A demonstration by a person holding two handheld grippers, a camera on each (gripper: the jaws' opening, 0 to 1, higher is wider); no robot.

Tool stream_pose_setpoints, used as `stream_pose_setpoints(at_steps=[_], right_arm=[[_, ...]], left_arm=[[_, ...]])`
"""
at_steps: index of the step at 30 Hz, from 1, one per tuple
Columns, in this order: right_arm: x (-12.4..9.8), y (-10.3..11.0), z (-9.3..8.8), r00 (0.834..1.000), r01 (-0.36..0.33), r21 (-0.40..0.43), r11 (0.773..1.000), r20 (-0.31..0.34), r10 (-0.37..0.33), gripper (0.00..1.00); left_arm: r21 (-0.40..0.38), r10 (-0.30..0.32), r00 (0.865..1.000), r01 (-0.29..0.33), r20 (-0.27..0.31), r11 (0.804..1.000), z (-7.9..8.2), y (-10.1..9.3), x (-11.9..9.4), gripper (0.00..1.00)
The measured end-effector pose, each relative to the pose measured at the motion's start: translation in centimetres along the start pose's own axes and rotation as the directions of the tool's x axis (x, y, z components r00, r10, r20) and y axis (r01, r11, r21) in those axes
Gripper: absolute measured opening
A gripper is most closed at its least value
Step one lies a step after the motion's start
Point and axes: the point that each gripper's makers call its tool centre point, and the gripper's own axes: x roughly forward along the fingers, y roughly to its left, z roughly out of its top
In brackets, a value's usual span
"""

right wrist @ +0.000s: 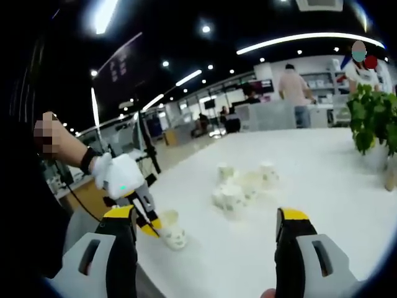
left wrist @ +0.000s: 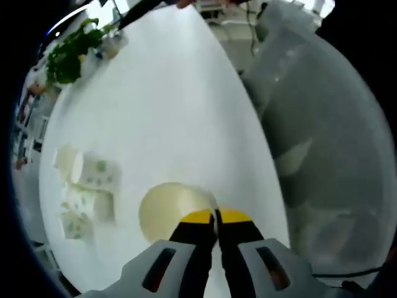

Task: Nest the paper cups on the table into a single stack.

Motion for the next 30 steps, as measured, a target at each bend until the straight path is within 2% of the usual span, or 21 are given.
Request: stream_pose_setpoints(at_steps=[4, 13, 30], right_arm=[[-0.03, 0.00, 0.42, 1.000, 0.002, -0.003, 1.000, 0.012, -0.002, 0.91], [-0.17, 0.00, -0.13, 1.000, 0.001, 0.000, 1.000, 0.001, -0.001, 0.91], [-0.02, 0.00, -0.13, 1.000, -0.005, -0.005, 1.000, -0.005, 0.005, 0.91]], left_arm=[[-0.008, -0.004, 1.000, 0.004, 0.008, 1.000, 0.06, -0.12, -0.04, 0.00], [0.002, -0.003, 1.000, 0.003, 0.024, 1.000, 0.14, -0.06, -0.20, 0.01], [-0.029, 0.004, 0.998, -0.002, 0.059, 1.000, 0.41, -0.29, -0.74, 0.10]])
